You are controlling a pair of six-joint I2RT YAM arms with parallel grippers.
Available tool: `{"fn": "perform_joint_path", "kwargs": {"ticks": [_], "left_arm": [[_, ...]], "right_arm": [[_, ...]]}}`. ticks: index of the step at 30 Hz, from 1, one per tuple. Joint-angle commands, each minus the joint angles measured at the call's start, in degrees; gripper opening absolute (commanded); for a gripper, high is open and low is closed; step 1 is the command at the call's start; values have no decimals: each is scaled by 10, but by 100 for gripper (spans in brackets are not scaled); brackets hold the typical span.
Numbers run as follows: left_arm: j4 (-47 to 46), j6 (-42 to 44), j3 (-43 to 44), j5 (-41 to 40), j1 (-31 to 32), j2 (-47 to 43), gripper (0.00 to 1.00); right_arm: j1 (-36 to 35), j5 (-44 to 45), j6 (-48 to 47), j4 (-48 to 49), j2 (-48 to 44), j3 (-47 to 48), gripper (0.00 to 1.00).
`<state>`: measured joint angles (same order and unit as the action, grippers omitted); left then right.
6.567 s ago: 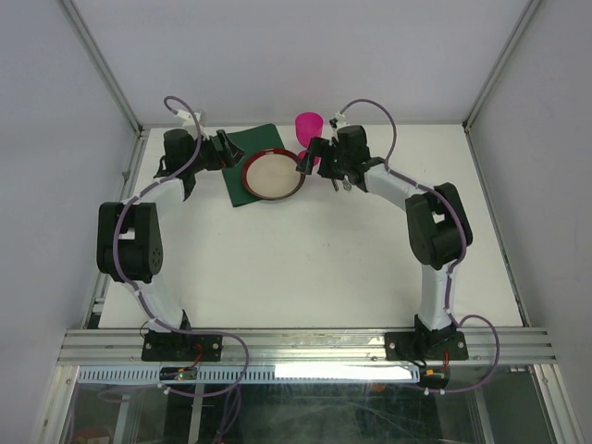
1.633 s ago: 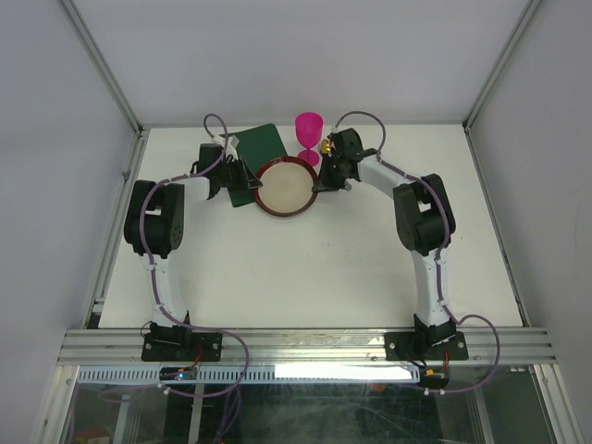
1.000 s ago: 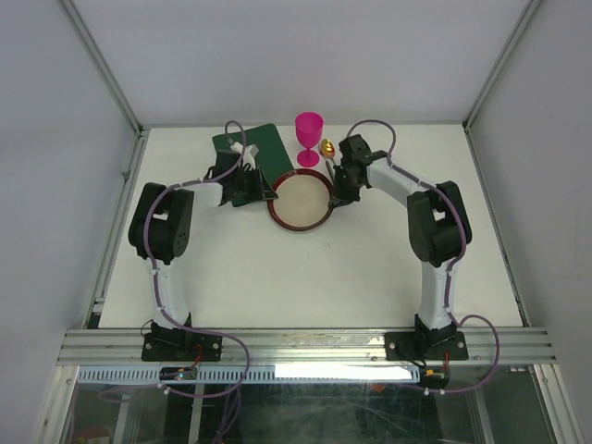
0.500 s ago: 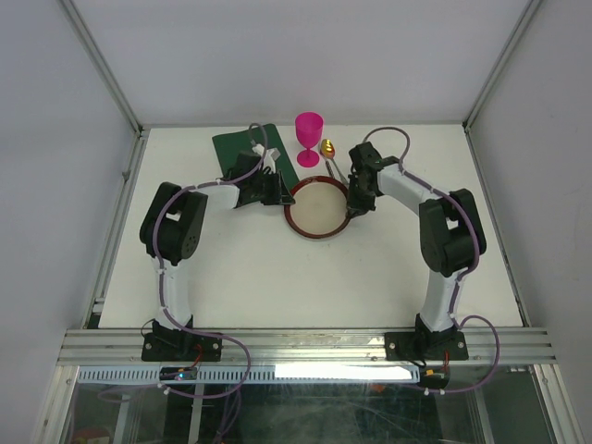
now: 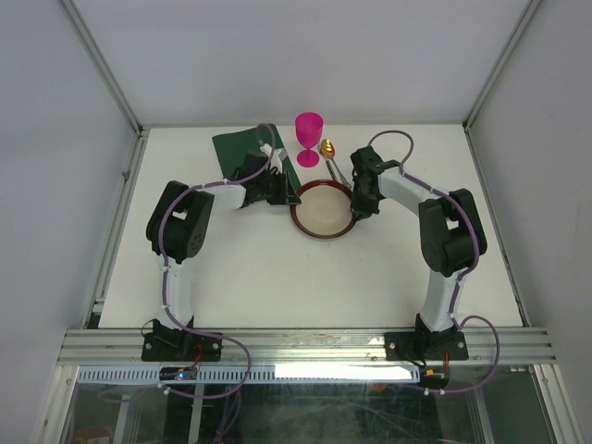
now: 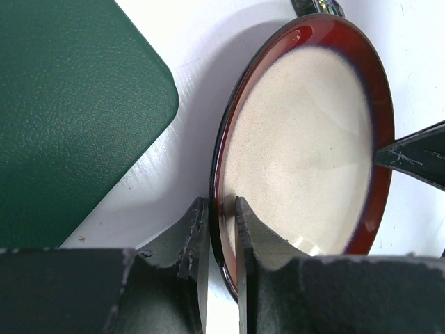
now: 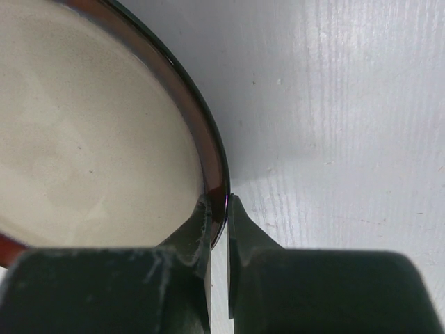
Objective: Set the dinner table for one person
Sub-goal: Place the plate at the center of the board.
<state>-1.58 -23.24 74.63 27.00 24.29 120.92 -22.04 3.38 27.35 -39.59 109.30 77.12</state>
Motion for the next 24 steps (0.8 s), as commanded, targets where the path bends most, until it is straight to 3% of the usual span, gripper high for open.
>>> {"fn": "perform_joint_path", "kwargs": {"ticks": [1, 2, 6, 8, 24], "left_arm": [[-9, 28, -15, 29, 25, -2, 0], [-9, 29, -15, 31, 23, -3, 0], [-9, 29, -9, 36, 22, -1, 0], [-9, 27, -7, 36, 23, -1, 0], [-37, 1, -17, 61, 23, 11, 0]], "right_arm": [[-23, 2, -5, 69, -8, 27, 0], [-23, 7, -8, 61, -9, 33, 1], [-22, 14, -19, 46, -16, 43, 49], [-22, 18, -22, 41, -19, 44, 61], [-11, 85, -50, -35, -33, 84, 66]]}}
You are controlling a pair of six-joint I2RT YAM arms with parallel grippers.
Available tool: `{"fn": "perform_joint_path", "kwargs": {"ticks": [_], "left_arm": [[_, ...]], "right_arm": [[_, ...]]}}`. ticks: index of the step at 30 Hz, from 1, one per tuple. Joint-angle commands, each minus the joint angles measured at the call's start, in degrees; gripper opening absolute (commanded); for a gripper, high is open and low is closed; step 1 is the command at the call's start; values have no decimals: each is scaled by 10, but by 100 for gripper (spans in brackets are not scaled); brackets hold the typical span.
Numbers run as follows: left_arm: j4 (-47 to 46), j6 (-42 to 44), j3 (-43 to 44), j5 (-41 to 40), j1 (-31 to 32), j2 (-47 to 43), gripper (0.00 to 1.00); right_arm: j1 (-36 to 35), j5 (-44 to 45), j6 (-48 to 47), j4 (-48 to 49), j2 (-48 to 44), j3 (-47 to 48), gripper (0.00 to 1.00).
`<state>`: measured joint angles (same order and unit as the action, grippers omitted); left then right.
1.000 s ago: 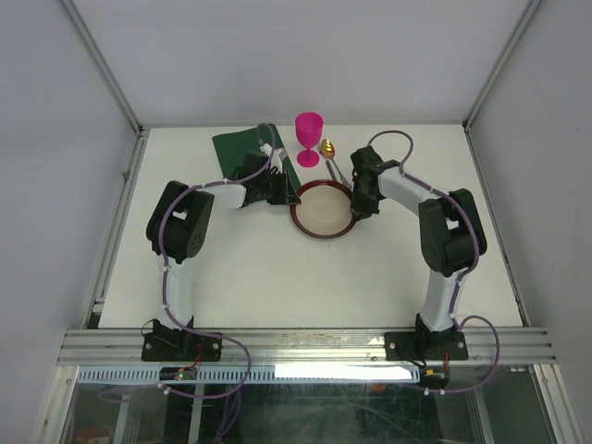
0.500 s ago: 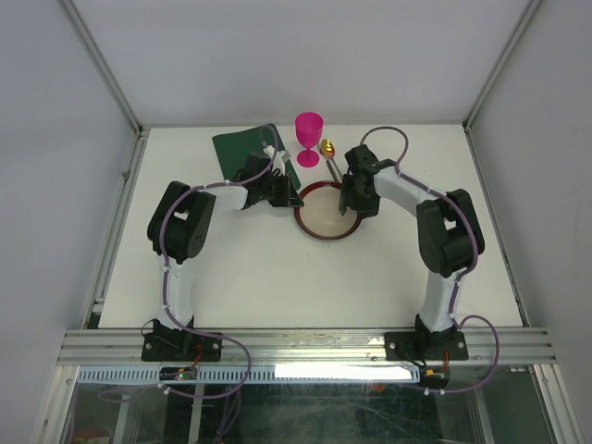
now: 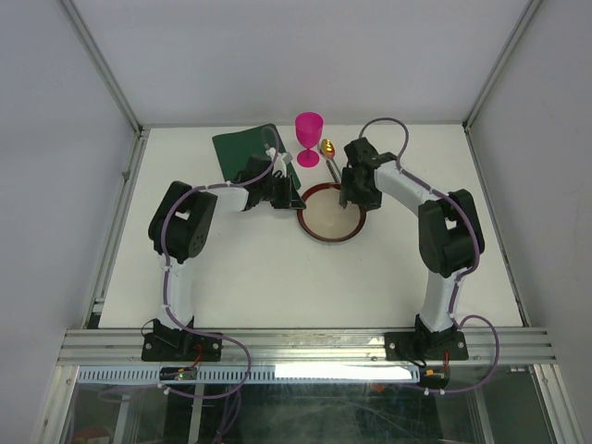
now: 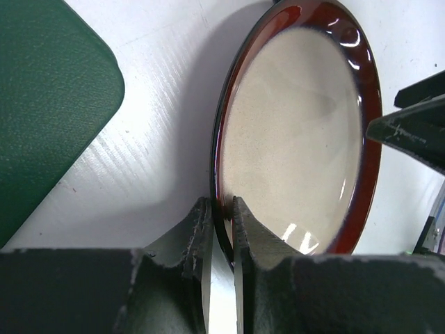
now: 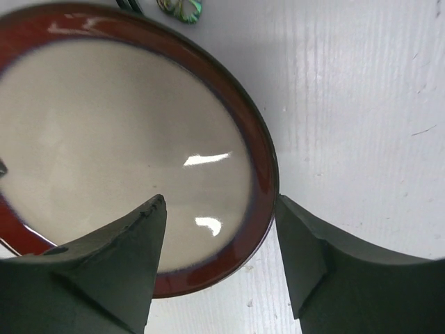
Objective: Set the dinner table for one person
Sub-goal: Place the plate at the center of the board.
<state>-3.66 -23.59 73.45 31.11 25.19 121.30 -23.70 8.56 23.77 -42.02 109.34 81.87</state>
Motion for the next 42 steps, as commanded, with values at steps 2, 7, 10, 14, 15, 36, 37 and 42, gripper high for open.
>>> {"fn": "perform_joint_path", "kwargs": {"ticks": [2, 7, 10, 14, 15, 36, 37, 42], "left_arm": [[-19, 3, -4, 22, 14, 8, 0], [-22, -2, 0, 29, 15, 13, 0], [-23, -5, 11, 36, 16, 22, 0], [-28, -16, 33, 52, 20, 40, 0], [-32, -20, 41, 56, 21, 45, 0], [25, 16, 115, 20, 26, 38, 55], [31, 21, 117, 14, 26, 36, 57], [83, 50, 113, -46, 20, 7, 63]], "right_arm": [[8, 51, -16, -22, -34, 45, 67], [10, 61, -22, -34, -41, 64, 67], [10, 62, -27, -31, -49, 67, 67], [10, 56, -34, -32, -60, 67, 67], [10, 54, -35, -31, -62, 65, 67], [8, -16, -58, -12, -91, 42, 67], [8, -21, -59, -10, -92, 40, 67], [-7, -59, -62, 3, -99, 33, 67]]}}
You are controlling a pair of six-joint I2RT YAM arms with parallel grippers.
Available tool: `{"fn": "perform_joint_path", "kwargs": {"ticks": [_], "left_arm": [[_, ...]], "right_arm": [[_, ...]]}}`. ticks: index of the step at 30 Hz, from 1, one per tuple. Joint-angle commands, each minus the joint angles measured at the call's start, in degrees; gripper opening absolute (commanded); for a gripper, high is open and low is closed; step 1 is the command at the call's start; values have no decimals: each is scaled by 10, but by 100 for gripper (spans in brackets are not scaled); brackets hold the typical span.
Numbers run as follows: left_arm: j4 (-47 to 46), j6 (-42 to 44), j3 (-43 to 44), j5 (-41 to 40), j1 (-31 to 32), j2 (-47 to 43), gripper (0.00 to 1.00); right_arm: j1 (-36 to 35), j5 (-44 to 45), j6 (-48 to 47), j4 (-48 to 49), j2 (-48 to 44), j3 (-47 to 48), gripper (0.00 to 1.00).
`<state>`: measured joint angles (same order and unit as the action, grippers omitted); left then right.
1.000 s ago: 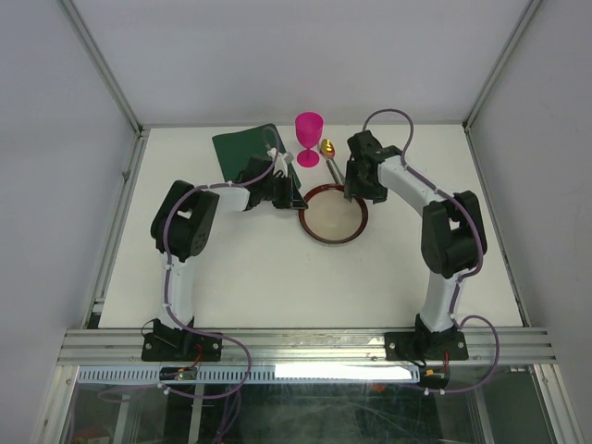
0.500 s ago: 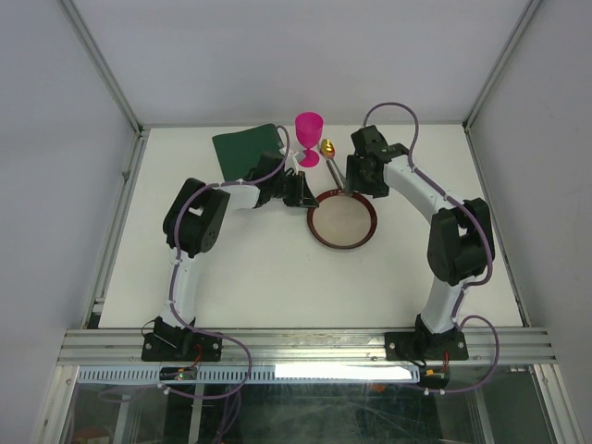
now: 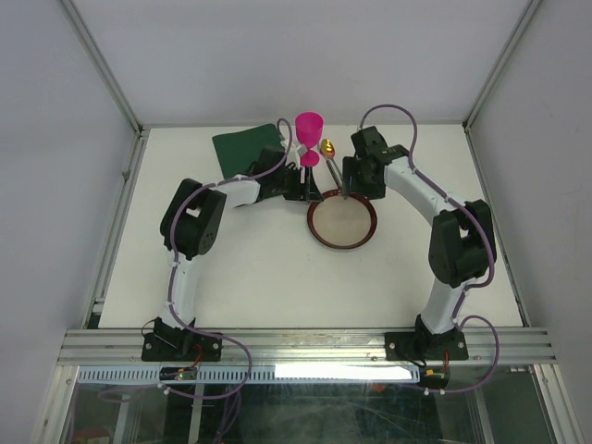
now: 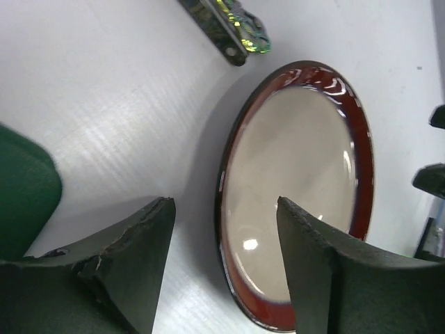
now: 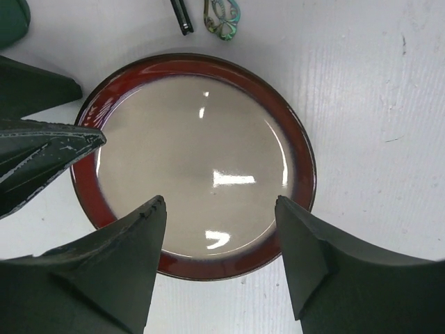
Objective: Set the dinner table for one person
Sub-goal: Place the plate at the center of the board.
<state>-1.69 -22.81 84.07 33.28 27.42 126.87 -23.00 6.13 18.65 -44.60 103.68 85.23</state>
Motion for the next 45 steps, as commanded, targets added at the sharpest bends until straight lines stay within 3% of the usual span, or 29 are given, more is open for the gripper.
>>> {"fn": "perform_joint_path", "kwargs": {"ticks": [1, 8, 13, 18, 23, 28, 36, 45], "left_arm": [[70, 46, 0, -82, -7, -60, 64], [94, 48, -62, -150, -55, -155, 66], [97, 46, -112, -203, -80, -231, 67], [95, 45, -137, -189, -90, -257, 67], [69, 15, -165, -127, -89, -256, 67], [1, -20, -218, -79, -89, -265, 67], [-67, -54, -229, -7, -81, -229, 64], [-103, -80, -195, -1, -57, -167, 62]], "right_arm": [[-21, -36, -12, 28, -43, 0, 67], [-71, -41, -3, 25, -48, 11, 61], [-115, -35, 7, 25, -43, 8, 51], [-145, -25, 13, 21, -29, -3, 41], [-148, 32, 18, -5, -42, -26, 45], [-112, 70, 80, 19, -118, -112, 49], [-88, 155, 200, 94, -277, -259, 48], [21, 101, 255, 203, -411, -414, 44]]}}
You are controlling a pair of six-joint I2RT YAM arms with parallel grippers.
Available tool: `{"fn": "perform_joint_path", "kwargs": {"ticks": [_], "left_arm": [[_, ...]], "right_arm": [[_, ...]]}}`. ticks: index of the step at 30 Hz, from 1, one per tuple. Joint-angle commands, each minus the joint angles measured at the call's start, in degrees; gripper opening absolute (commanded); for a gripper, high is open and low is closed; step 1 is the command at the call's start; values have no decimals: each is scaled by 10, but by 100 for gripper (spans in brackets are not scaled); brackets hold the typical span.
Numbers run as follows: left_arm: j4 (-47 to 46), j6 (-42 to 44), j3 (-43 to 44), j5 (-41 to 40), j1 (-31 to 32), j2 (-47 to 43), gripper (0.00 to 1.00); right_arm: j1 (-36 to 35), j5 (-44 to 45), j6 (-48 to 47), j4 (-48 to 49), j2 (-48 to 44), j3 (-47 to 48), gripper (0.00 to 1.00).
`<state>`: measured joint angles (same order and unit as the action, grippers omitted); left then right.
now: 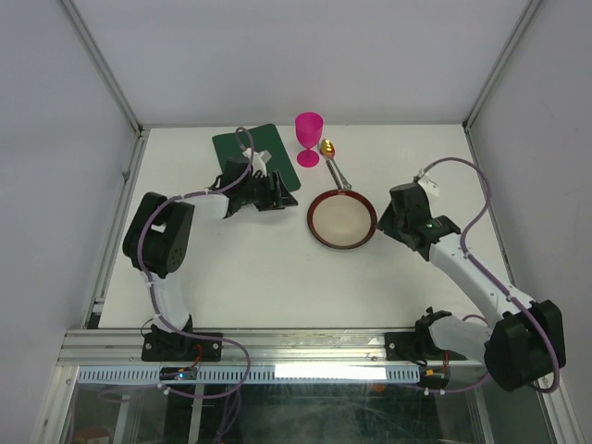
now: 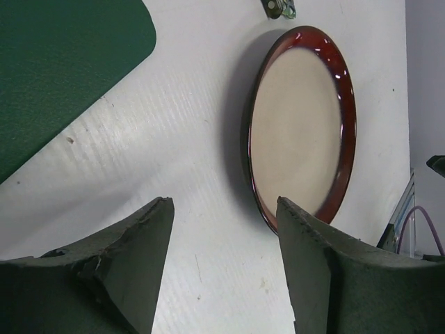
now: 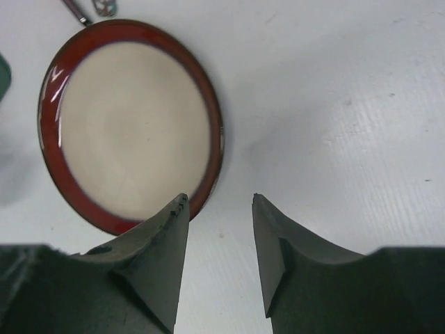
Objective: Set the dinner table for one person
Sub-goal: Place the plate at the center of the board, then move the plate to the center of the board.
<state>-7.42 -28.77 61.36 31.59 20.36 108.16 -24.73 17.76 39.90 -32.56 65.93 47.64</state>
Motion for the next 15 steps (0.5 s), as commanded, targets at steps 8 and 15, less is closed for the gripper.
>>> {"fn": "perform_joint_path", "kwargs": {"ticks": [8, 15], "left_arm": [[-69, -38, 66, 11, 32, 69, 60], [-73, -43, 94, 10, 38, 97, 58]], "right_arm": [[81, -68, 51, 143, 3, -62, 39], [130, -137, 40, 221, 31, -90, 37]]}}
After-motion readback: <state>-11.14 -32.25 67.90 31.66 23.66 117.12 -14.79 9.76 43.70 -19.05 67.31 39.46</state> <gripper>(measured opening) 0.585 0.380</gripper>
